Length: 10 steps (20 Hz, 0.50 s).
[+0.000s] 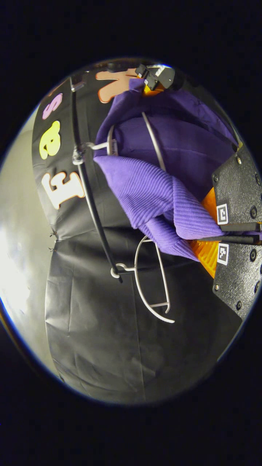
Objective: Grasp the clothes on the hanger with both hands and then place them into the laundry hamper below.
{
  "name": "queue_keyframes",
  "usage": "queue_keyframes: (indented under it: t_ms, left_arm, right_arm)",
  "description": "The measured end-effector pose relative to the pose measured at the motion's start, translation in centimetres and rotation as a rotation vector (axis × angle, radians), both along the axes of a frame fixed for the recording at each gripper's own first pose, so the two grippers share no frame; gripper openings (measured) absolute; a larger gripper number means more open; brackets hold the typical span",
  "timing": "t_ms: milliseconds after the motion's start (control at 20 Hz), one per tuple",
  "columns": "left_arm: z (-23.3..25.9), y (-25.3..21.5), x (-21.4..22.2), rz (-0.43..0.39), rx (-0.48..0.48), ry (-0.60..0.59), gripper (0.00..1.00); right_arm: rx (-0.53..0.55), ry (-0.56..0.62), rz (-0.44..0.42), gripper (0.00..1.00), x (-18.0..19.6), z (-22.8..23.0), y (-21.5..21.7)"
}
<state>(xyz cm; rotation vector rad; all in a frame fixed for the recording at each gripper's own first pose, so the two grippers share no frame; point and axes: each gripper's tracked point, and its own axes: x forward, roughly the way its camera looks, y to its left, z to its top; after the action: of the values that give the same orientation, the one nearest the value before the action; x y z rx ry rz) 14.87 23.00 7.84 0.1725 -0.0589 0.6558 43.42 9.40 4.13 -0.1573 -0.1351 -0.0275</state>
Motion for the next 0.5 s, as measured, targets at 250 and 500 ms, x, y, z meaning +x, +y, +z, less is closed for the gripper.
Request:
queue_keyframes:
  t_ms: [250, 500]
  left_arm:
    - [4.0, 0.9, -2.0, 0.009, -0.023, -0.085, 0.05]
    - [6.4, 2.4, -2.2, 0.018, -0.022, -0.118, 0.05]
  right_arm:
    - [-0.029, -0.057, -0.028, 0.19, 1.5, 1.8, -1.1]
    - [-0.045, -0.105, -0.042, 0.19, 3.2, 3.5, -1.4]
